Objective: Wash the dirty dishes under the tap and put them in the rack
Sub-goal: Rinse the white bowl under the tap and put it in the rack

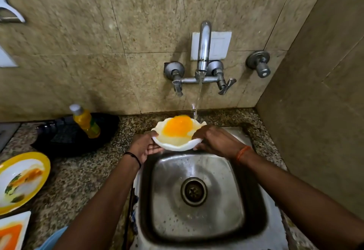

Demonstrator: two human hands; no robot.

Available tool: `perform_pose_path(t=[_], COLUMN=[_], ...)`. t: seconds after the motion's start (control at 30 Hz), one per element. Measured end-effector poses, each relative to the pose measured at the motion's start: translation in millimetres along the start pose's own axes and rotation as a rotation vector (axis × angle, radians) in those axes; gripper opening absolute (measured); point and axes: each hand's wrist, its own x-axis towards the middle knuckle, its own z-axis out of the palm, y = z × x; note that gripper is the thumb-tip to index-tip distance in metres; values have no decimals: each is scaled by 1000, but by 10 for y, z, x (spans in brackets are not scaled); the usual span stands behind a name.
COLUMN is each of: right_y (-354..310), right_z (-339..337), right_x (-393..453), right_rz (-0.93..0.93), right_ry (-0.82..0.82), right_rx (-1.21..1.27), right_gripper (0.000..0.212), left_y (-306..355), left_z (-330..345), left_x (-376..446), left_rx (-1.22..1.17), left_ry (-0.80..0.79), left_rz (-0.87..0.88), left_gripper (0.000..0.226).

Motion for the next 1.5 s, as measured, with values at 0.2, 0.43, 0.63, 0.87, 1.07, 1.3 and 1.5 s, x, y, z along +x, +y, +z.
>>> perform_pose_path(t=[0.2, 0.43, 0.63, 0.87, 1.07, 1.3, 1.5], right_y=[23, -274, -345, -279, 21, 230, 326], right_z=[87, 203, 72, 157, 19, -154, -48], right_x=[59, 141, 167, 222, 151, 194, 176], right_rz=[87, 774, 963, 1068, 895, 609, 744], right_ry=[117, 416, 317, 426, 309, 203, 285], right_rx=[-74, 800, 1464, 1014, 902, 567, 485], right_gripper=[20, 72, 46, 37, 40, 45, 33], left_y=[-126, -297, -437, -507, -365, -274, -261], left_z=[69, 307, 549, 640, 392, 291, 265], left_x=[-45, -66, -216, -286, -239, -116, -161], left_rx=[-98, -355, -591, -467, -234, 17, 161], left_ry=[15, -8, -110, -165, -106, -67, -114], left_rz=[20, -15, -31, 12, 50, 149, 96], left_gripper=[24, 46, 51, 55, 35, 31, 16])
